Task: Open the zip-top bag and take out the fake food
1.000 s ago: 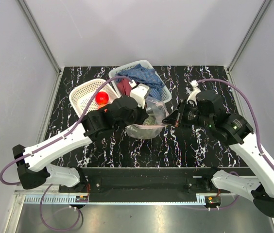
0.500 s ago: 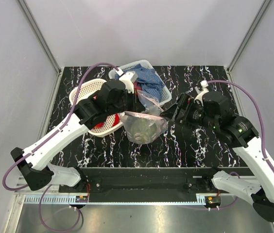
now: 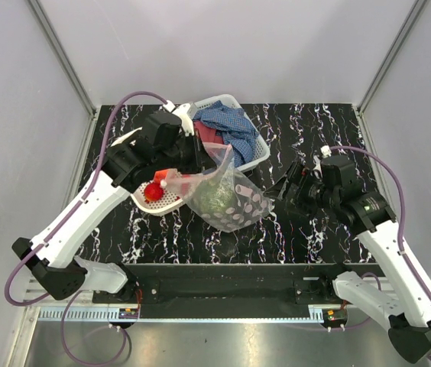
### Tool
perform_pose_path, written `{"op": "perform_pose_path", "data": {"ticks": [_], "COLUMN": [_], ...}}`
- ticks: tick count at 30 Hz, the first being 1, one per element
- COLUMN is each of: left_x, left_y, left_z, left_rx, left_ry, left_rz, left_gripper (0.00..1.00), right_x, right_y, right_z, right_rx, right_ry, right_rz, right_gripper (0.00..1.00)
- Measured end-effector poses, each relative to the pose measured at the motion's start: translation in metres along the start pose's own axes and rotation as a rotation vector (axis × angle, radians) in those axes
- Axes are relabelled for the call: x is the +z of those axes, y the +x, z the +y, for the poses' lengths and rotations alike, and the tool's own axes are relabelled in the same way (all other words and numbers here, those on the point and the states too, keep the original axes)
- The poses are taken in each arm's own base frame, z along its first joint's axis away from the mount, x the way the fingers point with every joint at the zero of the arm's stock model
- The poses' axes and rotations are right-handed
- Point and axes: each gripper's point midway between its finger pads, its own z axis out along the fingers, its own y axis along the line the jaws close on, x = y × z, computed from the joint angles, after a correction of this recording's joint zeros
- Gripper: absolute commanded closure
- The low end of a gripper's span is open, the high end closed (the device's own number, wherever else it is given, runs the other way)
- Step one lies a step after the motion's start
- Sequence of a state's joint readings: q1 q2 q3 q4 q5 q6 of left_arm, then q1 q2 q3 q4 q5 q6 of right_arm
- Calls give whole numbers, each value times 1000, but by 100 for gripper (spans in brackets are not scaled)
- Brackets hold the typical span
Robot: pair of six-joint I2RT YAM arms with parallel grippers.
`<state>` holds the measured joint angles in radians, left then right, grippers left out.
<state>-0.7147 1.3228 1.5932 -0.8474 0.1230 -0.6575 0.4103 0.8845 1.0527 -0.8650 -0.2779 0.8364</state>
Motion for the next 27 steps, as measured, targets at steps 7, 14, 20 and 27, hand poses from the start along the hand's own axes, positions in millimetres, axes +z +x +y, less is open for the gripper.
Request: {"op": "perform_pose_path", "data": {"ticks": [7,14,20,27], "left_x": [-6,-23,-26,-46], "left_y": [8,-1,2,-16], "left_z": [-2,-19,-21,-42], "left_rx": [-42,-84,-115,-137], "left_ry": [-2,42,45,105], "left_rz": [44,33,47,1], "left_gripper": [100,100,100,100], "right_x": [41,70,71,95], "right_y": [25,48,59,65], "right_z": [-30,-45,-24,-41], "right_rx": [-45,-99,-197,-169], "right_ry": [8,-64,-285,-270], "right_rz": [125,233,255,279], "right_gripper": [0,0,0,31]}}
